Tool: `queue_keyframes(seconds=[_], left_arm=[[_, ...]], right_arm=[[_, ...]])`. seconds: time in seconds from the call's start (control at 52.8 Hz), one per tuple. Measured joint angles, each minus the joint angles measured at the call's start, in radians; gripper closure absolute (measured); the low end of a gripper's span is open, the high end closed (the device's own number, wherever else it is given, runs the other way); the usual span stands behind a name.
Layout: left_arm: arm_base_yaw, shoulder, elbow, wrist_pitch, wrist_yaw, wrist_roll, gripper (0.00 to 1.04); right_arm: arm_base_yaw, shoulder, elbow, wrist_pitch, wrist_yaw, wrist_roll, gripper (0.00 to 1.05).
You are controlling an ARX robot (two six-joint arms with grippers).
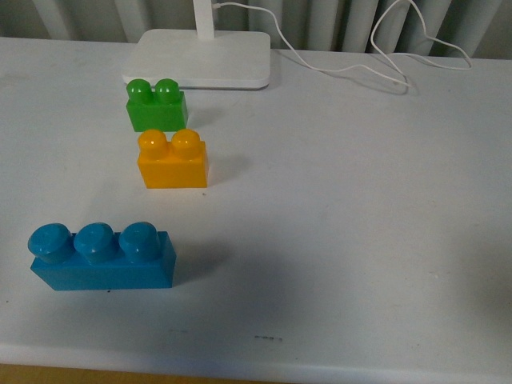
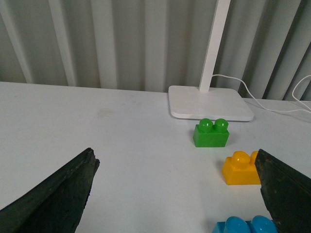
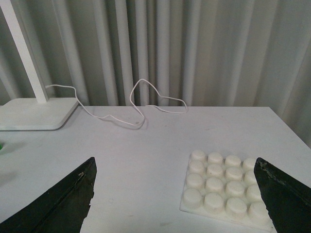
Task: Insert yellow block into base center
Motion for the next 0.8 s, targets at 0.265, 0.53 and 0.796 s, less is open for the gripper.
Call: queue_keyframes(seconds=[0.265, 0.53, 0.796], left_arm=[[0.0, 0.0, 0.0, 0.0, 0.0, 0.0, 0.06], [0.0, 0.0, 0.0, 0.0, 0.0, 0.0, 0.06], [0.0, 0.0, 0.0, 0.0, 0.0, 0.0, 0.06]], right_arm=[[0.0, 0.0, 0.0, 0.0, 0.0, 0.0, 0.09], [0.0, 0.0, 0.0, 0.0, 0.0, 0.0, 0.09], [0.0, 0.0, 0.0, 0.0, 0.0, 0.0, 0.09]])
